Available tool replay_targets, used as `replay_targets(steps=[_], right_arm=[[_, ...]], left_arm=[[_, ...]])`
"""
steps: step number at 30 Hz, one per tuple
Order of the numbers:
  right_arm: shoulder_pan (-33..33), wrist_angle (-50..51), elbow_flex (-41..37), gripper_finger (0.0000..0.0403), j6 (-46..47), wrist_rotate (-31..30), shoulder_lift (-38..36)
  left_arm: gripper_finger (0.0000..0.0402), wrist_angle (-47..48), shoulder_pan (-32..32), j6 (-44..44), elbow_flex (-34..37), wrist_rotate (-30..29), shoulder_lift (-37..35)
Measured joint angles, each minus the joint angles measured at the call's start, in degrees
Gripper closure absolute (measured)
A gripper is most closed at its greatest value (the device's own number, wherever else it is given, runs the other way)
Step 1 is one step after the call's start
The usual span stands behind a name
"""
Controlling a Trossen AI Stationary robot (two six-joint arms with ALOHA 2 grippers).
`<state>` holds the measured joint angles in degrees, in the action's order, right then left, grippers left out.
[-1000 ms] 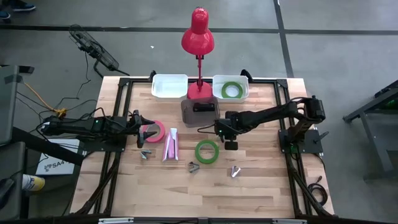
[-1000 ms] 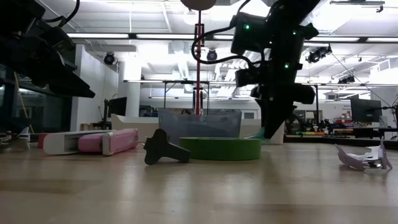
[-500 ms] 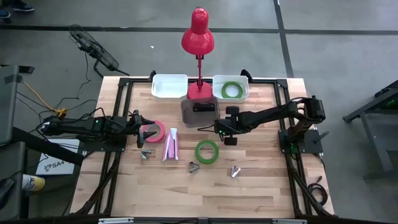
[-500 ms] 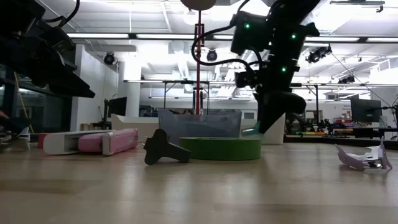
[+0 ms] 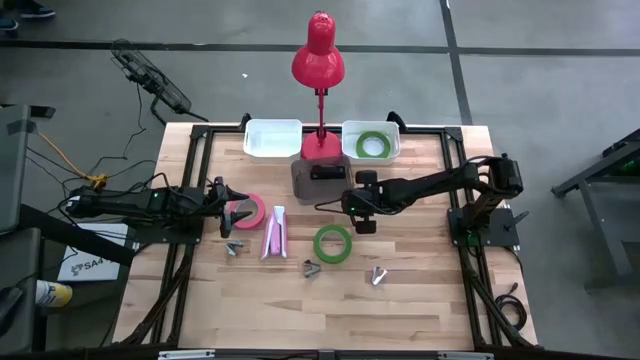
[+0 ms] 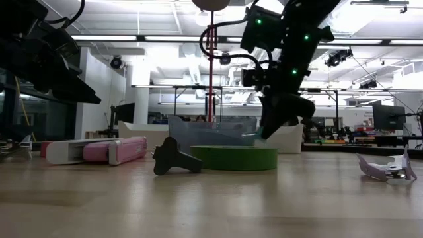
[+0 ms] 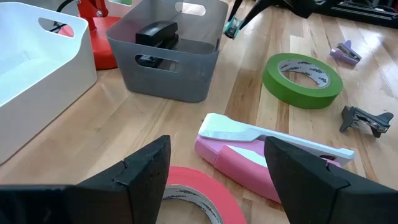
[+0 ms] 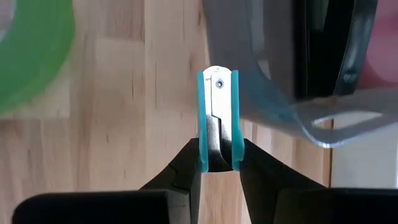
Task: Pick and place Stapler, Stapler remover, tape
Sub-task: Put the blue staple remover into the left white bin
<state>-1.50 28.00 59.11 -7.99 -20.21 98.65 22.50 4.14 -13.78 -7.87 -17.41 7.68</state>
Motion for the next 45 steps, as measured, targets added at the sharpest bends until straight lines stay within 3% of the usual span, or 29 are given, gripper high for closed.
replay_targets(steps=[17,21,27,31,36,45], right_arm=[[0.0,-11.0,0.0,0.0329,-1.5,2.4,-2.5],[0.0,-16.2,0.1,0.0329,-2.9,5.4,-2.7],[0.0,-23.5,0.1,0.0329,-4.1,7.2,-2.7],[-0.2,-27.9,0.1,0.0329,-4.3,7.8,-2.7],[-1.4,-35.5,0.1,0.0329,-5.4,12.7,-2.4],[-2.8,-46.1,0.1,0.0329,-6.3,17.6,1.0]], left_arm=[[0.0145,-5.3,0.0,0.0,0.1,-2.2,0.0],[0.0145,-6.5,0.0,-0.4,0.1,-2.6,0.0],[0.0145,-6.5,0.0,-0.5,0.1,-9.1,0.0],[0.0145,-6.5,0.0,-0.4,0.1,-9.3,0.0],[0.0145,-6.9,0.0,0.0,0.1,-9.3,0.1],[0.0145,-17.8,0.0,6.9,0.0,-9.6,4.1]])
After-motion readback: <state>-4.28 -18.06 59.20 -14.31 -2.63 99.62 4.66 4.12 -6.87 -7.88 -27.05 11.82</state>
